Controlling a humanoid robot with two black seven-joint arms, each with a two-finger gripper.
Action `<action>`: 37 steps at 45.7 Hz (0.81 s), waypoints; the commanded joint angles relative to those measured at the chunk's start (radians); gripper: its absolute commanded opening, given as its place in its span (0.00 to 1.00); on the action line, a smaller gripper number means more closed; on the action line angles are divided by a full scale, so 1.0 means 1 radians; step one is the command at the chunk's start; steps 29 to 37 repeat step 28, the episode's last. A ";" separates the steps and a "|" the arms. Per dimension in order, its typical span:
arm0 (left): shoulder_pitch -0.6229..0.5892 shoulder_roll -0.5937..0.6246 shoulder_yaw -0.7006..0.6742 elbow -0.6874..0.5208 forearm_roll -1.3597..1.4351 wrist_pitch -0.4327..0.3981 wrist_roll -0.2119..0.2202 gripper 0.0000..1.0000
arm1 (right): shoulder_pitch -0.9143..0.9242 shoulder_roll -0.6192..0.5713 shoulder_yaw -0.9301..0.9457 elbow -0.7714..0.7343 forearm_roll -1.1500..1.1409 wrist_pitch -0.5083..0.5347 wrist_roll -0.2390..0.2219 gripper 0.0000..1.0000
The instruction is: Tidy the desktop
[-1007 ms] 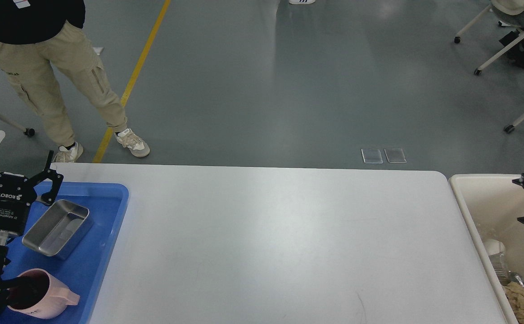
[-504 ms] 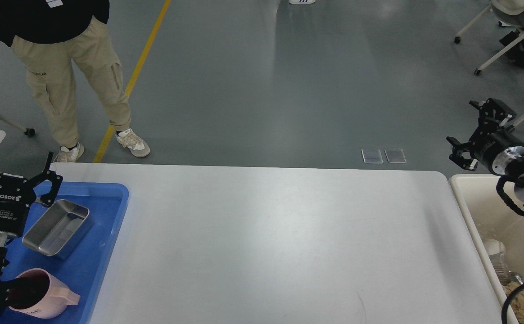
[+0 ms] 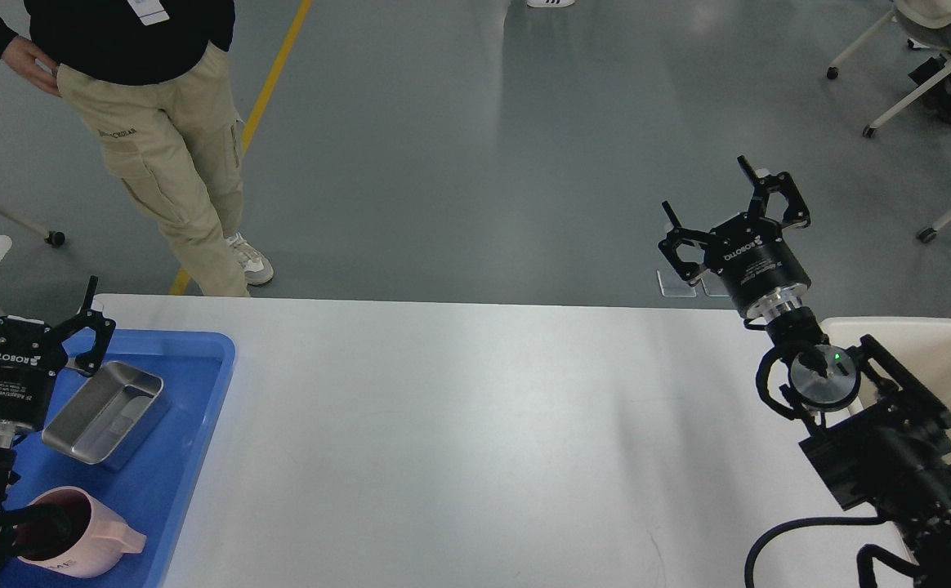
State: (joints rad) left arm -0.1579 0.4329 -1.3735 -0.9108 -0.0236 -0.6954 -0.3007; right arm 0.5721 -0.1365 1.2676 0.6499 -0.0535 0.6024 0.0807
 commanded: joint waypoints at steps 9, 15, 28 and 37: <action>-0.011 -0.006 -0.015 0.007 -0.019 0.010 0.020 0.98 | -0.116 0.092 0.004 -0.006 0.000 0.013 0.007 1.00; -0.015 -0.011 -0.018 0.021 -0.019 0.014 0.020 0.98 | -0.161 0.100 0.009 -0.004 0.000 0.005 0.010 1.00; -0.014 -0.026 -0.016 0.021 -0.021 0.014 0.021 0.98 | -0.205 0.126 0.021 -0.001 0.000 0.005 0.010 1.00; -0.014 -0.026 -0.016 0.021 -0.021 0.014 0.021 0.98 | -0.205 0.126 0.021 -0.001 0.000 0.005 0.010 1.00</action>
